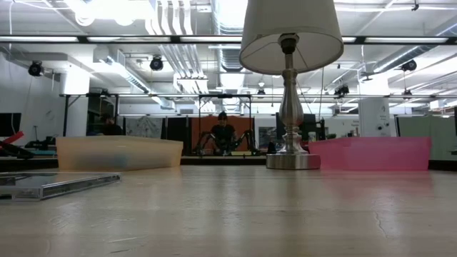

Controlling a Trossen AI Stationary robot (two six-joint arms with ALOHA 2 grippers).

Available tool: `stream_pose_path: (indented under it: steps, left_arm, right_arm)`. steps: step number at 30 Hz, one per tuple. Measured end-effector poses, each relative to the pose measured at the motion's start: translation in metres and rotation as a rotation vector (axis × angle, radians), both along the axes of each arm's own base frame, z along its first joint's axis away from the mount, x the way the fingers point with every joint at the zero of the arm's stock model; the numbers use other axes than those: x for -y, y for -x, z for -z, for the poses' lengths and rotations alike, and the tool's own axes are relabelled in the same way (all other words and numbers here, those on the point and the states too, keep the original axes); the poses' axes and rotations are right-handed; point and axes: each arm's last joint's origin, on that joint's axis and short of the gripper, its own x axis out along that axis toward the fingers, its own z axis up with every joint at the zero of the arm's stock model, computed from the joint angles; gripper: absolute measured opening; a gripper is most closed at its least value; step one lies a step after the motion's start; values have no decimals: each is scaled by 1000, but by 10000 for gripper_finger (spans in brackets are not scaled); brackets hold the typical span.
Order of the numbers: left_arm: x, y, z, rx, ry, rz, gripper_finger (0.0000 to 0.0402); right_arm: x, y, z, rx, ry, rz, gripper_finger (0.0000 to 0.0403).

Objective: Pick & place jewel cases by type
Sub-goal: Put the middle black cd case into the pink bin

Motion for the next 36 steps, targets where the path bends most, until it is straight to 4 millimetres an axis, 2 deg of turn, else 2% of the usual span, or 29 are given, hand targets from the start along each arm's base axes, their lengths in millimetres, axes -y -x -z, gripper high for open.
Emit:
stream_pose_path:
  steps: [3,10,20,25,30,36]
  left_arm:
    - [4,-11,9,-40,20,48,2]
    - [12,-47,45,-204,91,72,2]
    - [17,-102,101,-350,247,141,1]
    - [15,-121,122,-394,305,168,1]
    - [11,-128,130,-420,330,195,1]
    - [1,-123,122,-412,299,197,1]
  right_arm:
    - [3,9,-4,11,-16,-19,176]
    - [13,24,-13,27,-32,-44,171]
    - [13,24,-13,12,-4,-41,168]
    - [10,22,-12,7,6,-41,169]
    - [5,23,-10,-1,16,-54,169]
    - [-3,32,-7,-42,-25,-45,169]
